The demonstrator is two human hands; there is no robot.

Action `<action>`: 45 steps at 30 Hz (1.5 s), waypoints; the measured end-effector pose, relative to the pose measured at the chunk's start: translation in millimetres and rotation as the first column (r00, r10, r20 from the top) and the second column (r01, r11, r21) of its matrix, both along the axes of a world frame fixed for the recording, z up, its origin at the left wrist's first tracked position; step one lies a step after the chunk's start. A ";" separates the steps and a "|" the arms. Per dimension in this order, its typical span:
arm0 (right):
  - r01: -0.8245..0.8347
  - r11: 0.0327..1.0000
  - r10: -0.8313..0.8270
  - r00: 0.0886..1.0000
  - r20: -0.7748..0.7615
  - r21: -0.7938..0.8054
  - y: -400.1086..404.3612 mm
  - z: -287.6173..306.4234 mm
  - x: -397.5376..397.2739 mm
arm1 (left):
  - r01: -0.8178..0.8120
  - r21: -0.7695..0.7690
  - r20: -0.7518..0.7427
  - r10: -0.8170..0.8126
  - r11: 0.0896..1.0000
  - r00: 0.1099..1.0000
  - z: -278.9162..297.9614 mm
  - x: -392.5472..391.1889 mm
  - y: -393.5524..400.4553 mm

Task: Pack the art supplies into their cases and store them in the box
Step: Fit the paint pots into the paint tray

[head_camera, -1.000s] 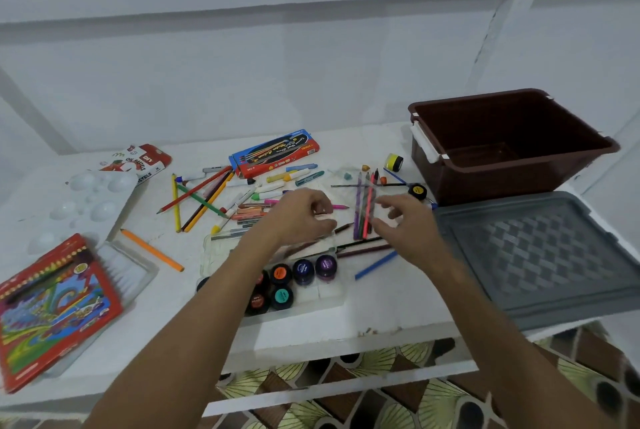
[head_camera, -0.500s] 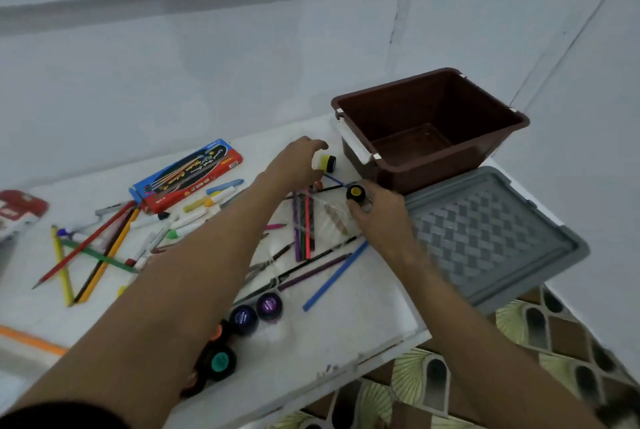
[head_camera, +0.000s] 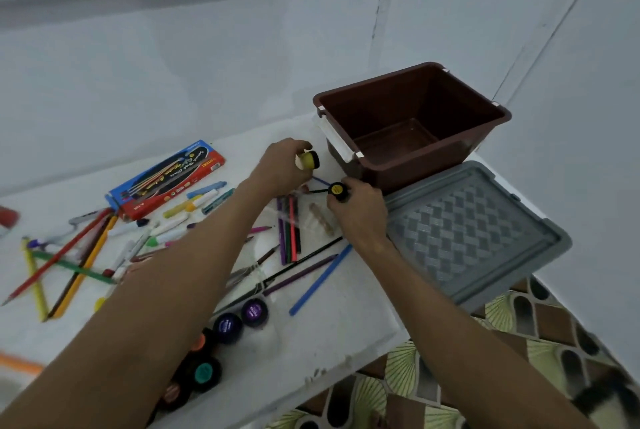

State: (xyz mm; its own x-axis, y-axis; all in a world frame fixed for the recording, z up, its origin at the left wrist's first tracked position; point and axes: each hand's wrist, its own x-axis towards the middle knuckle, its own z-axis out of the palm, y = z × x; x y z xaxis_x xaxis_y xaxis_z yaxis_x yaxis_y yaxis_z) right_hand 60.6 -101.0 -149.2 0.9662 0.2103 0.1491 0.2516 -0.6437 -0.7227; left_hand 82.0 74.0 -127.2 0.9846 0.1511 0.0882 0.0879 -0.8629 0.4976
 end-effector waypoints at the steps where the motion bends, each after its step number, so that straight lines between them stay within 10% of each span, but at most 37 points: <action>1: -0.012 1.000 0.011 1.000 0.006 0.026 1.7 1.6 -3.2 | -0.016 -0.022 0.025 0.017 1.000 1.000 4.1 -7.2 0.2; 10: -0.247 0.948 0.199 0.953 0.228 0.202 15.0 27.9 -59.2 | -0.208 -0.179 0.124 0.232 0.962 0.965 38.1 -120.5 6.7; 18: -0.516 0.818 0.524 0.851 0.041 0.254 3.7 36.6 -131.7 | -0.383 -0.338 0.106 0.439 0.860 0.892 39.6 -251.9 -18.1; 45: -0.720 0.694 0.720 0.694 -0.004 -0.012 -22.8 2.4 -161.9 | -0.454 -0.030 -0.099 0.449 0.890 0.888 1.5 -306.2 -66.0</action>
State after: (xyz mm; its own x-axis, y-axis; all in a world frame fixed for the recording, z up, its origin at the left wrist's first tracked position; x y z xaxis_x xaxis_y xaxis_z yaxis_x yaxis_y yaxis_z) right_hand -101.3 -123.8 -146.8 0.5178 0.8436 0.1424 0.6426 -0.2736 -0.7156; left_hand -224.3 8.0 -125.7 0.8121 0.5834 -0.0146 0.5073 -0.6933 0.5117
